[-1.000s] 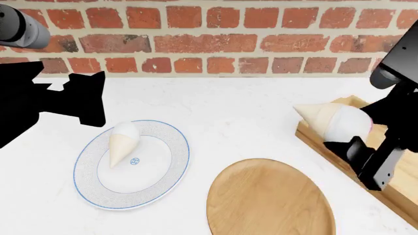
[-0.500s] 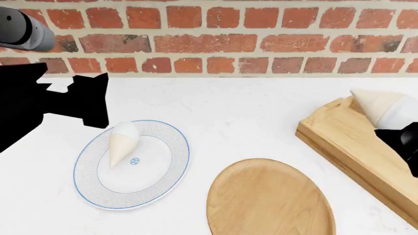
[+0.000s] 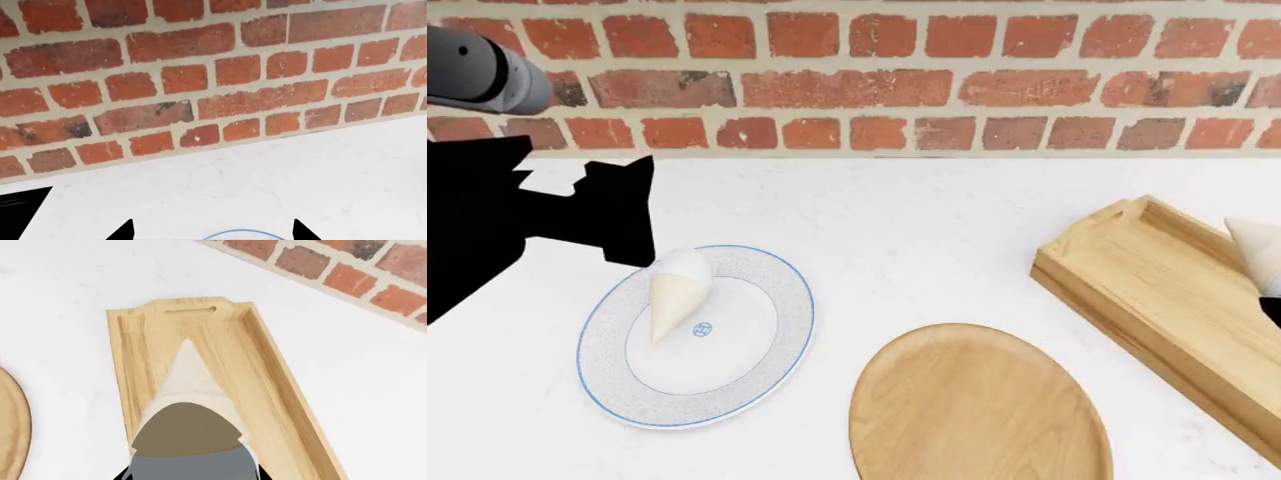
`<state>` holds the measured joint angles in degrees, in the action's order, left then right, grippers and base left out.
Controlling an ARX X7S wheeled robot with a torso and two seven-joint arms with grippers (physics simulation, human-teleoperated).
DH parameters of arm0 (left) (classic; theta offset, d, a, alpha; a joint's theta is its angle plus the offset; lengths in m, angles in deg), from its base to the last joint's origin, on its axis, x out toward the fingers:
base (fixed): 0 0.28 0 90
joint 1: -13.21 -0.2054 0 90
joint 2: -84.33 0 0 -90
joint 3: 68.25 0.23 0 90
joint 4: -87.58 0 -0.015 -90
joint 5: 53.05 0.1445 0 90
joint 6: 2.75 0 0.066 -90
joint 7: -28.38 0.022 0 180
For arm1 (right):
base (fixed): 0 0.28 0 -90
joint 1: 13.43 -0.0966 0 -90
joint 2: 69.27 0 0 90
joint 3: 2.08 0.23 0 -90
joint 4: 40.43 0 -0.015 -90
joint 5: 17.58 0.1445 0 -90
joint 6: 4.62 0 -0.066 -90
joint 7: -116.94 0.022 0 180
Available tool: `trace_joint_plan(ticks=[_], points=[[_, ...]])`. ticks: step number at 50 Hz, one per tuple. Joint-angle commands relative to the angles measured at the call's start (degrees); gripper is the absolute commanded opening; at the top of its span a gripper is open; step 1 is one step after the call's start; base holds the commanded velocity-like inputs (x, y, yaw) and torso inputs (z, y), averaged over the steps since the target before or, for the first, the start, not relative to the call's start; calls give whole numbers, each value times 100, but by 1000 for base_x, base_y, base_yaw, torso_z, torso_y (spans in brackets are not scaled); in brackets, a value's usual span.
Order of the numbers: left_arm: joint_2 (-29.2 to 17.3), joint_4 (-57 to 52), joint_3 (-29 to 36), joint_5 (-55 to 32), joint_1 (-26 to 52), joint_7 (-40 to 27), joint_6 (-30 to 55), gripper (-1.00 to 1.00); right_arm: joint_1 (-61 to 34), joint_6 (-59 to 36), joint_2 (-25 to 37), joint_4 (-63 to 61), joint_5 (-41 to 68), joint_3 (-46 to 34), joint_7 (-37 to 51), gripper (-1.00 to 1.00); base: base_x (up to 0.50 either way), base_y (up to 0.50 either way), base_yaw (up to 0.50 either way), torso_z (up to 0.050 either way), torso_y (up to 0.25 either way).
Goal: Move the dessert items from the plate to the tray.
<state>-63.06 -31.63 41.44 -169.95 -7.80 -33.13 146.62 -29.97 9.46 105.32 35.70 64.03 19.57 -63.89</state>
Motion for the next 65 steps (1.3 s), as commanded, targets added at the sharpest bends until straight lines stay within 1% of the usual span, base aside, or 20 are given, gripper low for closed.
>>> trace_joint_plan(ticks=[1, 8, 21, 31, 43, 56, 65], points=[[-26, -22, -5, 26, -47, 32, -38, 100, 129, 182, 203, 153, 5, -83, 255, -100, 0, 0, 0, 0, 0], [-39, -39, -49, 184, -245, 154, -89, 100, 368, 423, 296, 292, 151, -243, 505, -100, 0, 0, 0, 0, 0], [-50, -41, -38, 224, -283, 194, -114, 100, 869, 1160, 116, 786, 459, -557, 1240, -100, 0, 0, 0, 0, 0], [-63, -61, -58, 310, -386, 269, -152, 100, 1195, 1650, -36, 1039, 517, -738, 1540, -100, 0, 0, 0, 0, 0], [-65, -95, -77, 410, -529, 348, -212, 100, 1580, 2163, -287, 1353, 567, -928, 1699, -100, 0, 0, 0, 0, 0], [-74, -102, -67, 441, -558, 384, -229, 100, 1655, 2075, -339, 1362, 425, -989, 1698, -100, 0, 0, 0, 0, 0], [-77, -108, -59, 433, -552, 377, -249, 100, 1620, 2049, -313, 1478, 414, -937, 1893, -100, 0, 0, 0, 0, 0]])
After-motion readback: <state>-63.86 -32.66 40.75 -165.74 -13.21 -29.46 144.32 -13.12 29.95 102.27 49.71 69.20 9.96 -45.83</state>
